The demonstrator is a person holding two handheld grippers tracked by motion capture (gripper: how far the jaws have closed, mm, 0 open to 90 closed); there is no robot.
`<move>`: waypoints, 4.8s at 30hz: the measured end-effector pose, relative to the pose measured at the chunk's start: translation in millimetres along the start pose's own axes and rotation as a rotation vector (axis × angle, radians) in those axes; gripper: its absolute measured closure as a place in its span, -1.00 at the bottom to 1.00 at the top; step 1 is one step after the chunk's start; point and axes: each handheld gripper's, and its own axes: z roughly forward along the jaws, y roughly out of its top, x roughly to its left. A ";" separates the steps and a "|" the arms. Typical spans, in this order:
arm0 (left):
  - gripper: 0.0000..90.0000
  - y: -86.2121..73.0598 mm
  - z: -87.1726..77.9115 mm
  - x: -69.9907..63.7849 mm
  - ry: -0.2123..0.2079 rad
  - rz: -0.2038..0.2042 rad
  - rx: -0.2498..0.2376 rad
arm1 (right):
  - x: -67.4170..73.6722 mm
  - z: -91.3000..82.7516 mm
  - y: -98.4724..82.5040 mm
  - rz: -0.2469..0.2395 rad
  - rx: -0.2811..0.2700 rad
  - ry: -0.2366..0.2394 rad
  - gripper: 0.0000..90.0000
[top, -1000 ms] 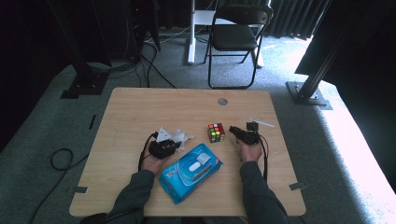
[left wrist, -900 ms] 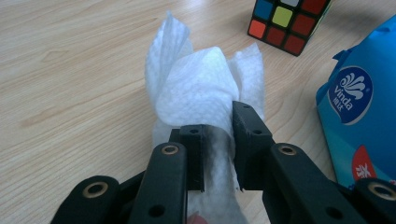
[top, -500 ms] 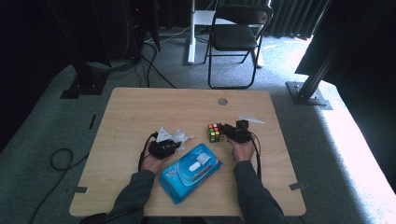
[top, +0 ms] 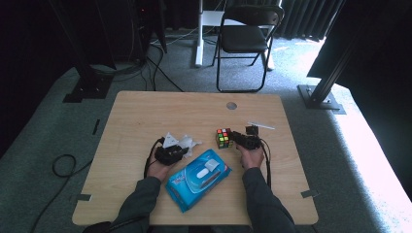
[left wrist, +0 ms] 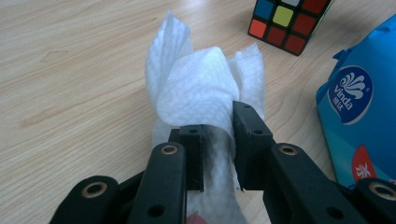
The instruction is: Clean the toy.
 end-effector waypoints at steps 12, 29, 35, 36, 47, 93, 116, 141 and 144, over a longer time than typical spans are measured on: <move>0.68 0.1 0.3 0.1 -0.001 -0.005 0.001 | -29.9 -14.3 1.9 0.150 -0.054 0.005 0.82; 0.67 0.1 0.3 0.0 -0.002 -0.004 0.000 | -26.0 -27.8 3.9 -0.031 -0.079 -0.028 0.15; 0.66 0.1 0.2 0.1 -0.002 -0.003 0.000 | -16.6 -24.1 4.9 -0.134 -0.056 -0.002 -0.01; 0.66 0.1 0.2 0.0 -0.002 -0.003 0.000 | -15.0 -22.9 5.1 -0.158 -0.047 -0.005 -0.04; 0.65 0.1 0.1 0.1 -0.003 -0.003 0.000 | 0.0 -16.1 10.1 -0.401 0.012 -0.016 -0.51; 0.63 -0.4 -0.5 0.4 -0.011 -0.007 -0.001 | -4.3 20.7 31.1 -0.690 0.159 0.059 -0.76; 0.61 -0.4 -0.4 0.4 -0.011 -0.008 -0.002 | -8.8 10.9 26.0 -0.646 0.123 0.054 -0.40; 0.59 -0.5 -0.6 0.5 -0.014 -0.009 -0.004 | -9.6 27.7 21.2 -0.616 0.164 0.044 -0.36; 0.59 -0.5 -0.6 0.6 -0.015 -0.010 -0.004 | -9.4 27.7 20.0 -0.620 0.160 0.049 -0.30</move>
